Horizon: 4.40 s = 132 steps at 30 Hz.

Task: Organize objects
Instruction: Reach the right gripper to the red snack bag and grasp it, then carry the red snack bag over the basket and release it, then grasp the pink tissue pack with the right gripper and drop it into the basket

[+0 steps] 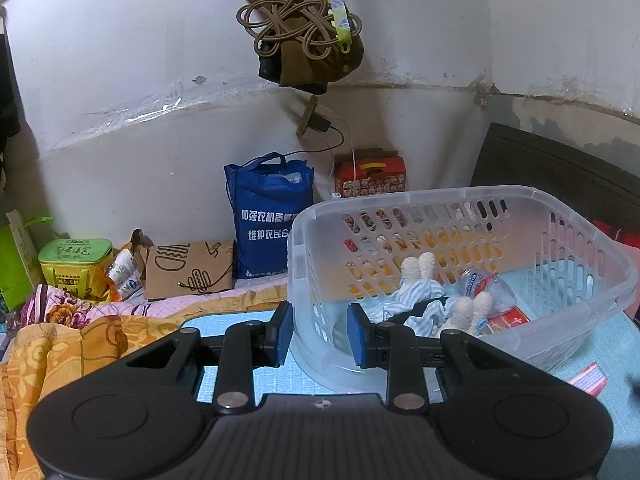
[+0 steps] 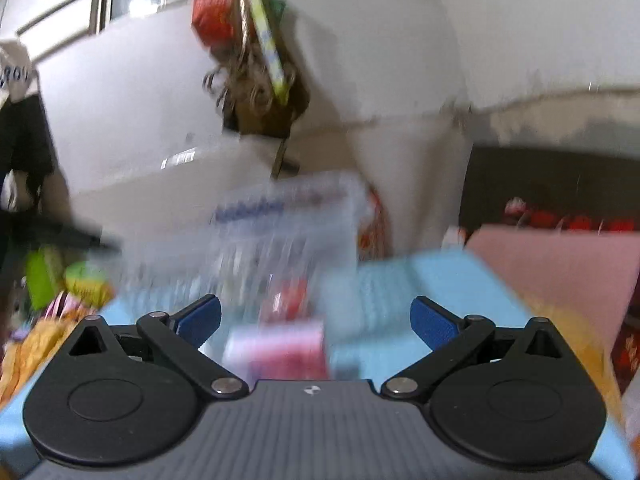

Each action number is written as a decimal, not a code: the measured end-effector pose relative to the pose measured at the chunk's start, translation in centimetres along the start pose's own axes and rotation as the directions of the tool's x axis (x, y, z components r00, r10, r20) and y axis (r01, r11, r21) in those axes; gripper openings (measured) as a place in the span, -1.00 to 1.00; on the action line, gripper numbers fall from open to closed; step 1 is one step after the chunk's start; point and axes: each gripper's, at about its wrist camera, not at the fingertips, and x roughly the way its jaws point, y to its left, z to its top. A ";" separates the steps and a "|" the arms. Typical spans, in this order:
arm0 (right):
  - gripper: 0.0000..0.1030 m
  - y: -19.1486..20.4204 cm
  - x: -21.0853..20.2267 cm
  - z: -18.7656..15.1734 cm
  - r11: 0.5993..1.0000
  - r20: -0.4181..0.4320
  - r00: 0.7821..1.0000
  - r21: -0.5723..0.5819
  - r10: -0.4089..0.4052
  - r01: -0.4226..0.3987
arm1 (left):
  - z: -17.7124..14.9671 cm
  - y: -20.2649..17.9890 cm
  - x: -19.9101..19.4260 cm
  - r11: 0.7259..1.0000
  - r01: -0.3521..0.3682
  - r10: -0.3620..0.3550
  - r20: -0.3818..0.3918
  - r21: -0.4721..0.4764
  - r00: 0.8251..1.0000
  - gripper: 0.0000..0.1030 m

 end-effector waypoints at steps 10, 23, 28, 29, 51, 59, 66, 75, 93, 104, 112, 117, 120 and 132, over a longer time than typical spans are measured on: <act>1.00 2.8 -3.0 -7.1 0.998 0.083 0.996 0.052 0.020 -0.025 | -0.1 0.0 -0.2 1.000 -0.002 0.002 0.004 0.002 1.000 -0.36; 0.90 5.8 -2.1 -8.5 0.992 0.049 0.991 0.003 0.122 -0.122 | -0.1 -0.1 -0.2 1.000 0.000 0.000 0.005 0.003 1.000 -0.36; 0.69 6.6 -1.3 -8.8 0.989 0.016 0.989 -0.030 0.147 -0.146 | -0.1 -0.1 -0.2 1.000 -0.001 0.001 0.005 0.004 1.000 -0.35; 0.64 6.8 -1.3 -8.9 0.988 0.016 0.989 -0.041 0.147 -0.146 | -0.1 -0.1 -0.2 1.000 -0.001 0.001 0.005 0.003 1.000 -0.35; -0.14 7.1 -2.6 -8.1 0.983 0.040 0.984 -0.078 0.172 -0.169 | -0.1 -0.1 -0.2 1.000 -0.003 0.003 0.006 0.005 1.000 -0.35; -0.14 5.4 -4.1 -6.7 0.990 0.098 0.986 -0.053 0.135 -0.130 | 0.0 -0.2 -0.1 1.000 -0.002 0.002 0.005 0.004 1.000 -0.35; -0.14 3.8 -4.1 -6.1 0.995 0.111 0.989 -0.033 0.093 -0.090 | -0.1 -0.2 -0.1 1.000 -0.002 0.002 0.006 0.004 1.000 -0.35; -0.14 2.8 -4.7 -3.1 0.995 0.164 0.983 -0.064 0.087 -0.077 | -0.1 -0.1 -0.2 1.000 -0.002 0.002 0.005 0.005 1.000 -0.35; -0.14 3.5 5.1 9.3 0.980 0.066 0.986 -0.138 0.152 -0.142 | 0.1 0.1 -0.1 1.000 0.003 -0.003 0.003 0.000 1.000 -0.35; 0.99 4.2 8.8 8.9 0.978 0.029 0.997 -0.195 0.077 -0.070 | -0.1 0.4 0.0 1.000 0.013 -0.013 0.005 -0.004 1.000 -0.34; 1.00 3.2 4.5 7.6 0.985 0.129 0.990 -0.169 0.065 -0.043 | -0.1 0.2 0.1 1.000 0.010 -0.010 0.005 -0.001 1.000 -0.34; 1.00 1.9 0.4 4.0 0.991 0.161 0.984 -0.125 0.070 -0.050 | -0.1 0.2 0.1 1.000 0.008 -0.008 0.007 0.001 1.000 -0.34; 1.00 1.5 -0.3 1.6 0.993 0.127 0.990 -0.108 0.060 -0.046 | -0.2 0.0 0.0 1.000 0.005 -0.005 0.008 0.003 1.000 -0.34; 1.00 -0.2 4.1 -0.7 1.000 -0.107 0.994 -0.016 0.009 -0.011 | -0.1 -0.2 -0.1 1.000 -0.003 0.003 0.009 0.007 1.000 -0.34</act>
